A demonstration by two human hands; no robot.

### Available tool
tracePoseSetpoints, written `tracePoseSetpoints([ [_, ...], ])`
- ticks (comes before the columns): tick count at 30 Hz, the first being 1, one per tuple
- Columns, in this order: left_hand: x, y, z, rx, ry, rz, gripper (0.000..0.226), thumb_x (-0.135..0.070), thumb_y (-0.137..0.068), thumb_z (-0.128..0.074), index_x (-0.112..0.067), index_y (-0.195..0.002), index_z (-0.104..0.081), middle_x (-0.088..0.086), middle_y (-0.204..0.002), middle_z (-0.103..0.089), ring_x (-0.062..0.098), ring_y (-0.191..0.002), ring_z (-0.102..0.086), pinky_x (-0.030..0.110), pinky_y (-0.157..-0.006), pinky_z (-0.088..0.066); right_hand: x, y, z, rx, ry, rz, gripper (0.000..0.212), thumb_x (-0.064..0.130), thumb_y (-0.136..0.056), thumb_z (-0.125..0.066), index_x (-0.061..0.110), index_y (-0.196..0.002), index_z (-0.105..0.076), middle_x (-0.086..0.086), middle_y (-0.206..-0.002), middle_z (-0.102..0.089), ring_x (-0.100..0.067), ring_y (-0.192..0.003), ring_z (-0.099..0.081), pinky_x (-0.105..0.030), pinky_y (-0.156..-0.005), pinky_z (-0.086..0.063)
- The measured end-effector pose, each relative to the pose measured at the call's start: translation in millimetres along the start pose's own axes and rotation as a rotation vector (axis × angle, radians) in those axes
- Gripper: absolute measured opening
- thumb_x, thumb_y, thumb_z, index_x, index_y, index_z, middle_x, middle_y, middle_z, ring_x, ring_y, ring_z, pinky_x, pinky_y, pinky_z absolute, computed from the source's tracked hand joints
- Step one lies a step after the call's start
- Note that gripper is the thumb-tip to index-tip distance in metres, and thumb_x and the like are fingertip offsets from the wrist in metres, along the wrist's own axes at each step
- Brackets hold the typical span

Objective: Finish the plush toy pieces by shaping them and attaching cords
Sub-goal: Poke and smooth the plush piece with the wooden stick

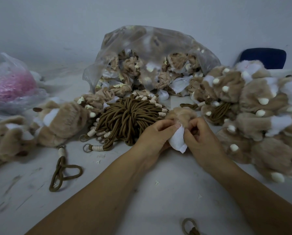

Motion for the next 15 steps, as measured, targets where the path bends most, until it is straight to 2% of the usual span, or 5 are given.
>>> tracePoseSetpoints([
  [3,1,-1,-3,0.045,-0.011,0.026,0.02,-0.016,-0.094,-0.065,-0.007,-0.111,-0.069,0.011,-0.106,-0.074,0.02,-0.093,-0.071,0.03,-0.082,-0.059,4,2,-4,0.03,0.021,0.014,0.019,0.027,-0.092,-0.057,0.028,-0.078,-0.045,0.012,-0.062,-0.047,-0.001,-0.05,-0.04,-0.016,-0.046,-0.034],
  [7,0,0,1,0.021,-0.046,0.023,0.003,-0.012,-0.092,-0.065,-0.009,-0.092,-0.065,0.009,-0.087,-0.071,0.018,-0.076,-0.069,0.028,-0.069,-0.058,13,5,-9,0.085,0.034,0.045,0.018,0.022,-0.092,-0.058,0.021,-0.079,-0.046,0.0,-0.068,-0.05,-0.005,-0.055,-0.04,-0.017,-0.048,-0.035],
  [11,-3,0,12,-0.134,-0.185,-0.036,0.008,-0.015,-0.091,-0.066,-0.011,-0.089,-0.06,0.01,-0.087,-0.066,0.021,-0.083,-0.062,0.037,-0.076,-0.053,23,8,-10,0.098,0.037,0.087,0.017,0.014,-0.09,-0.059,0.021,-0.079,-0.047,-0.002,-0.072,-0.055,-0.004,-0.058,-0.045,-0.016,-0.052,-0.038],
  [13,-8,1,24,-0.252,-0.277,-0.079,0.013,-0.018,-0.089,-0.065,-0.017,-0.08,-0.056,0.002,-0.081,-0.063,0.015,-0.076,-0.058,0.03,-0.067,-0.049,29,11,-15,0.122,0.04,0.12,0.017,0.014,-0.087,-0.06,0.018,-0.078,-0.047,0.004,-0.068,-0.052,-0.003,-0.057,-0.044,-0.014,-0.051,-0.038],
  [15,-13,4,31,-0.324,-0.328,-0.128,0.015,-0.021,-0.087,-0.064,-0.021,-0.077,-0.053,-0.001,-0.077,-0.06,0.013,-0.072,-0.055,0.029,-0.064,-0.046,32,12,-20,0.145,0.052,0.154,0.019,0.011,-0.086,-0.061,0.018,-0.077,-0.046,0.01,-0.064,-0.049,-0.001,-0.056,-0.043,-0.013,-0.051,-0.037],
])
Point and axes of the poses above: each hand's wrist, its own y-axis away from the middle knuckle, its own z-axis out of the back of the hand, x = y × z, the point moved 10 cm from there along -y, towards the middle knuckle
